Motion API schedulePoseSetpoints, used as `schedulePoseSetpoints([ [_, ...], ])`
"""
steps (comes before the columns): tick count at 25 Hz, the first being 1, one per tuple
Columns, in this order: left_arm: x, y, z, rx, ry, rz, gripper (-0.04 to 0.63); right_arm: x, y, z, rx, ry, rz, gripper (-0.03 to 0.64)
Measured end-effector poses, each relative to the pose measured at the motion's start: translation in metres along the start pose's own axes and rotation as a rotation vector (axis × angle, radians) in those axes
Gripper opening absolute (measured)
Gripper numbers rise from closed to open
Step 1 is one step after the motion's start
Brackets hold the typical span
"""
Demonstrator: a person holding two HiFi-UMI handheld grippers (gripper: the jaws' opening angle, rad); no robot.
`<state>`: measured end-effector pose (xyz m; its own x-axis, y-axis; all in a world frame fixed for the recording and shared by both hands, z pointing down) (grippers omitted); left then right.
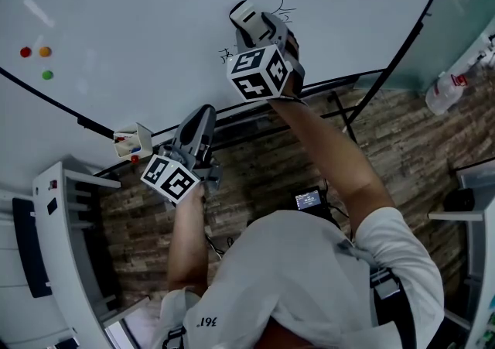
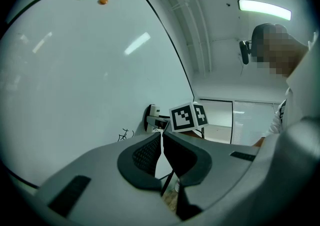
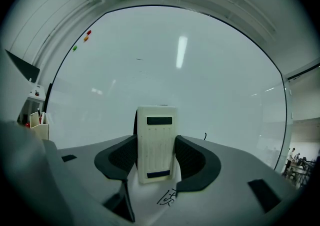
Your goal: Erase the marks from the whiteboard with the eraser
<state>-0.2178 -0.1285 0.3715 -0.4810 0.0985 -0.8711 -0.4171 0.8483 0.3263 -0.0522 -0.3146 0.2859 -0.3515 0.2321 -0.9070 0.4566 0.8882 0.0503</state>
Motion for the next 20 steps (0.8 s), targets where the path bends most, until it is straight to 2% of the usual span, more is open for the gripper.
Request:
schedulePoseSetpoints([
  [10,-0.016,-0.026,0.014,-0.023,0.006,-0.019,0.008,-0.023,0.005,0.045,-0.043,0.008,-0.017,0.250],
  [20,-0.025,-0.043,0.024,-0.037,0.000,-0.034,0.008,-0.036,0.010,0.068,-0.055,0.011,-0.017,0.250],
])
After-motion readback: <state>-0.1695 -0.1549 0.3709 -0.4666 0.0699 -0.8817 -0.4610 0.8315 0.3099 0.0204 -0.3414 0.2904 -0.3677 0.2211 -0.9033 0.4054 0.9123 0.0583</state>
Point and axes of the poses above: the fingertips, and each gripper's own axes: y backward along the fingers, z to its right, x out of its top, the point moved 10 cm from there along y, backward along the fingers, and after that the axes turned 8 degrees about z, right-handed, at the moved point
